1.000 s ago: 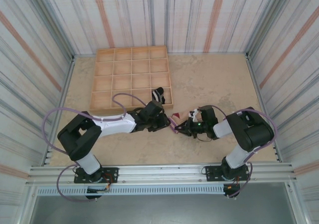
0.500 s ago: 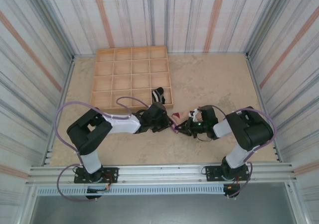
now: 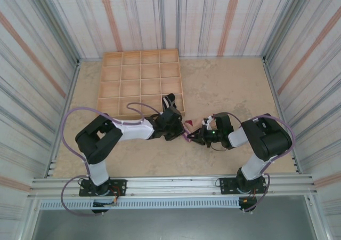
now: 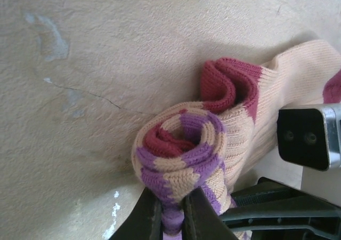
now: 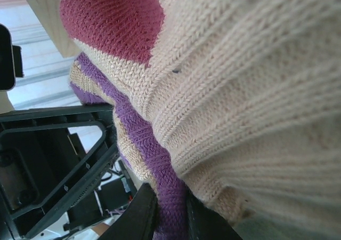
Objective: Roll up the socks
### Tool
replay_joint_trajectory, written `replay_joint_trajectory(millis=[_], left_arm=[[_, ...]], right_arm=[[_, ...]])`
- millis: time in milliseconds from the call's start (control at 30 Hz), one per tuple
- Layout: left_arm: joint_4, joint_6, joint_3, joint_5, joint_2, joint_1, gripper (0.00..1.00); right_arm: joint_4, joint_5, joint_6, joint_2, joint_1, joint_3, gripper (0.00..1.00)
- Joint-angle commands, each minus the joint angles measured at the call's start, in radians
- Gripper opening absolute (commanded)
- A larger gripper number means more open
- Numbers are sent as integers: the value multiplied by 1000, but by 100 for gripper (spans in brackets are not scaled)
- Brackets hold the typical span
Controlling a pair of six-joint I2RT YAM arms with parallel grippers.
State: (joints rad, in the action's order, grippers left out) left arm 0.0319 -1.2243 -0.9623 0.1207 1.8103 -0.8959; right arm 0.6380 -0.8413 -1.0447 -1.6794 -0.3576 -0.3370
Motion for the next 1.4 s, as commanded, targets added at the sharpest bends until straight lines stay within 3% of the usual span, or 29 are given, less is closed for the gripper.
replay_joint_trajectory(millis=[0, 200, 367, 500, 667, 1000, 1133, 1367], left_arm=[[-198, 34, -6, -6, 48, 4, 0], [-321, 117, -80, 6, 20, 12, 0], [-397, 145, -111, 31, -1, 29, 0], [-433, 159, -124, 53, -4, 37, 0], [-455, 148, -112, 76, -16, 51, 0], [-470, 141, -87, 136, -42, 90, 0], [-518, 157, -109, 128, -41, 94, 0], [-520, 159, -107, 144, -40, 97, 0]], right_arm=[[-290, 171, -21, -33, 18, 37, 16], [-588, 269, 123, 198, -1, -36, 32], [-802, 382, 256, 425, -27, -94, 53], [-881, 441, 358, 507, -74, -140, 58], [-923, 663, 498, 573, -264, -196, 60], [-807, 1165, 745, 515, -699, -222, 60], [-733, 1282, 826, 435, -806, -225, 59], [-621, 1420, 911, 256, -879, -260, 57]])
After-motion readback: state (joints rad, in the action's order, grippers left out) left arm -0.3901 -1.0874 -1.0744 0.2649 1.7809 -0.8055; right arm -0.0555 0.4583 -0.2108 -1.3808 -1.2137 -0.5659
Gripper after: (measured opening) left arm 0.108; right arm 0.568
